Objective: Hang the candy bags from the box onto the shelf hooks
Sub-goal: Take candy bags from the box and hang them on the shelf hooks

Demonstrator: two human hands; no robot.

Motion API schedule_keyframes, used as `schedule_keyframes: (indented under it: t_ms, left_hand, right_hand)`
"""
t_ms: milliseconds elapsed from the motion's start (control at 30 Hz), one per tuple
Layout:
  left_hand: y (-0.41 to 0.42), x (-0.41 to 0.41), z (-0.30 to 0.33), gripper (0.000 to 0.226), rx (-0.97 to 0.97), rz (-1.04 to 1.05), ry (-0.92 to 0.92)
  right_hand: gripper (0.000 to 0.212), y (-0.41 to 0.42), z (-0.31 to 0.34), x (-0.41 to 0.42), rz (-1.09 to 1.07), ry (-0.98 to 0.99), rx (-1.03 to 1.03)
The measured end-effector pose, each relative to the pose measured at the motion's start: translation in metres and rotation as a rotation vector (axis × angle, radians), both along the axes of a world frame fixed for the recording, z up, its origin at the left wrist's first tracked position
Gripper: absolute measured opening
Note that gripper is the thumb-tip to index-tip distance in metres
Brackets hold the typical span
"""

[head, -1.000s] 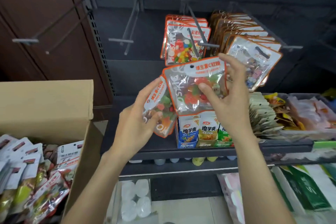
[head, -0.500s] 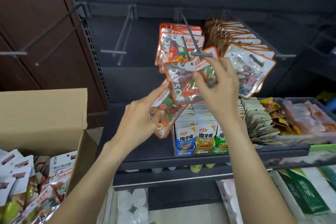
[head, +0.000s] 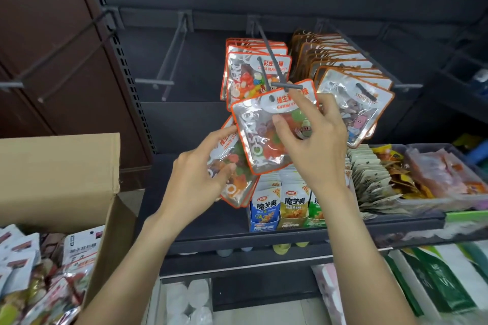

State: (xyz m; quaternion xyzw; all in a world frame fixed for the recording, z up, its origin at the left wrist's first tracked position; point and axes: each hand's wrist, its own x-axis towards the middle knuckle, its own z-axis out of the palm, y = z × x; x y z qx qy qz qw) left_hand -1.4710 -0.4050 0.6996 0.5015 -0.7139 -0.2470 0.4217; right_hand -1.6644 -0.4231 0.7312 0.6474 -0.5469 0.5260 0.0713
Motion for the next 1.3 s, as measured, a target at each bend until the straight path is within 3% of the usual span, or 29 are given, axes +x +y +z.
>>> schedule_keyframes:
  t_ms: [233, 333, 467, 567, 633, 733, 833, 933, 1033, 1133, 1233, 1300]
  left_hand:
    - [-0.005, 0.003, -0.009, 0.062, 0.018, 0.055, 0.019]
    - [-0.009, 0.011, -0.02, 0.06, 0.045, 0.101, 0.024]
    - [-0.009, 0.02, -0.03, 0.056, 0.117, 0.127, 0.194]
    - [-0.007, 0.025, -0.031, 0.053, 0.12, 0.123, 0.348]
    - [-0.004, 0.027, -0.03, 0.054, 0.136, 0.11, 0.451]
    - [0.0, 0.029, -0.027, 0.049, 0.189, 0.07, 0.564]
    - [0.001, 0.031, -0.026, 0.058, 0.242, 0.011, 0.592]
    - [0.002, 0.026, -0.028, 0.062, 0.277, -0.035, 0.619]
    - [0.004, 0.021, -0.032, 0.073, 0.3, -0.068, 0.644]
    - [0.008, 0.02, -0.034, 0.083, 0.262, -0.118, 0.664]
    - [0.014, 0.013, -0.038, 0.075, 0.179, -0.107, 0.703]
    - [0.018, 0.006, -0.038, 0.067, 0.144, 0.004, 0.738]
  right_hand:
    - [0.034, -0.038, 0.008, 0.013, -0.15, 0.155, 0.017]
    - [0.046, -0.076, 0.002, 0.017, -0.131, 0.177, 0.061]
    - [0.054, -0.109, -0.012, 0.024, -0.174, 0.162, 0.274]
    - [0.06, -0.084, -0.02, 0.03, -0.177, 0.088, 0.198]
    - [0.056, -0.05, -0.029, 0.032, -0.016, -0.017, 0.233]
    - [0.063, -0.008, -0.038, 0.032, 0.329, -0.278, 0.566]
    - [0.066, 0.01, -0.046, 0.031, 0.501, -0.395, 0.837]
    - [0.045, 0.015, -0.055, 0.031, 0.494, -0.495, 0.794]
    - [0.038, 0.017, -0.063, 0.031, 0.438, -0.575, 0.704]
    - [0.036, 0.021, -0.066, 0.034, 0.369, -0.805, 0.612]
    - [0.039, 0.025, -0.066, 0.04, 0.319, -0.993, 0.569]
    - [0.045, 0.028, -0.066, 0.041, 0.276, -1.006, 0.538]
